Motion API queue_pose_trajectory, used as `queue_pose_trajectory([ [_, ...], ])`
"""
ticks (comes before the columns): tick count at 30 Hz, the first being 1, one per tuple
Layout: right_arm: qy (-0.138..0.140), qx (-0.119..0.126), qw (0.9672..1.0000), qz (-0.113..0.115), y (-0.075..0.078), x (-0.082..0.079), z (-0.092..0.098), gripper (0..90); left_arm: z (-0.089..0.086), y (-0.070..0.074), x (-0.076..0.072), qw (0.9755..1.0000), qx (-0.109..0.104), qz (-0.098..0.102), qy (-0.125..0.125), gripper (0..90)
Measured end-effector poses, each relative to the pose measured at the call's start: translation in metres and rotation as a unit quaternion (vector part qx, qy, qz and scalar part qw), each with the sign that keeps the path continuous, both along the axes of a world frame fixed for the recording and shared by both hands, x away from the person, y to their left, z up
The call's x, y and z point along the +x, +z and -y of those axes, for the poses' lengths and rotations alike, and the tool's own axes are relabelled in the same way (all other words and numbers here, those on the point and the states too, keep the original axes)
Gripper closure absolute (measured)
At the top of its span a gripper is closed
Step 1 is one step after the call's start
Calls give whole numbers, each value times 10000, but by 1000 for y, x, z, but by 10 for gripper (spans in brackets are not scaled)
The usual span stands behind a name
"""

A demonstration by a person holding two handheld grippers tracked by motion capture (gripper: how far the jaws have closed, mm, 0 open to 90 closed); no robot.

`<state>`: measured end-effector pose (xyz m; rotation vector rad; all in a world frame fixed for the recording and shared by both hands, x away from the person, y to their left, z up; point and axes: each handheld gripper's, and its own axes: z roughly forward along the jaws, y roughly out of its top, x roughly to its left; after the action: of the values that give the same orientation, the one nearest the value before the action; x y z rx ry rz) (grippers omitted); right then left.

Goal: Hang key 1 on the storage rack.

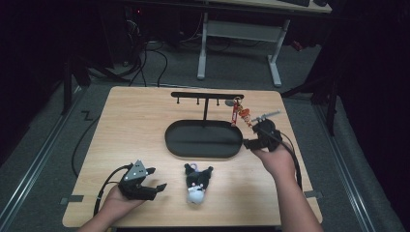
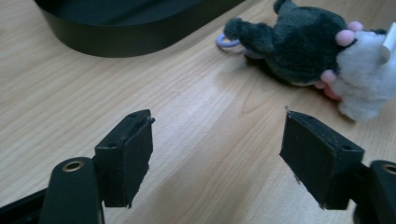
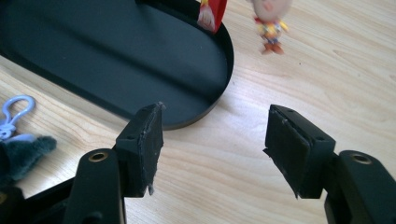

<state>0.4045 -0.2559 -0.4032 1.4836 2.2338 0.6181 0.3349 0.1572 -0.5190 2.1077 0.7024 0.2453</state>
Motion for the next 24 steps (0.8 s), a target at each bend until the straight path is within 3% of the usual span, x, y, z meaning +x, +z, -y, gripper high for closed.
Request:
queue_pose_trajectory([
  [4, -115, 262, 9989, 378, -38, -35, 12, 378, 2, 1, -6, 9999, -131, -49, -28, 280],
  [5, -115, 262, 9989, 378, -38, -35, 12, 378, 2, 1, -6, 9999, -131, -49, -28, 294],
  [6, -165, 299, 9978, 571, -61, -53, 15, 380, 2, 2, -7, 9999, -157, -43, -14, 294],
  [7, -166, 372, 9972, 627, -69, -60, 16, 380, 2, 2, -7, 9998, -182, -40, 3, 297],
  [9, -153, 660, 9933, 931, -87, -82, 16, 388, 3, 2, -8, 9998, -187, -39, 8, 314],
  [11, -193, 886, 9855, 1432, -102, -108, 16, 428, 4, 1, -7, 9998, -171, -72, -1, 326],
  [12, -191, 841, 9853, 1472, -107, -116, 15, 424, 5, 1, -6, 9997, -206, -88, 9, 329],
  [13, -54, 786, 9886, 1282, -104, -118, 14, 382, 6, 0, -6, 9997, -218, -104, 10, 338],
  [14, 7, 690, 9882, 1370, -101, -121, 12, 405, 8, 0, -5, 9998, -173, -116, 18, 344],
  [15, 10, 621, 9846, 1637, -98, -128, 12, 432, 10, -1, -5, 9998, -147, -111, 19, 350],
  [16, -48, 732, 9834, 1662, -98, -130, 13, 431, 12, -1, -6, 9999, -101, -93, 19, 358],
  [17, -73, 983, 9830, 1552, -97, -130, 14, 423, 13, -1, -6, 9999, -69, -86, 70, 383],
  [18, -79, 1068, 9830, 1491, -98, -129, 14, 421, 14, -2, -6, 9999, -7, -72, 133, 427],
  [21, -61, 902, 9854, 1441, -102, -125, 11, 425, 16, -2, -7, 9999, 89, -72, 127, 476],
  [24, -84, 1067, 9854, 1327, -105, -124, 9, 425, 15, -2, -8, 9999, 116, -46, 99, 503],
])
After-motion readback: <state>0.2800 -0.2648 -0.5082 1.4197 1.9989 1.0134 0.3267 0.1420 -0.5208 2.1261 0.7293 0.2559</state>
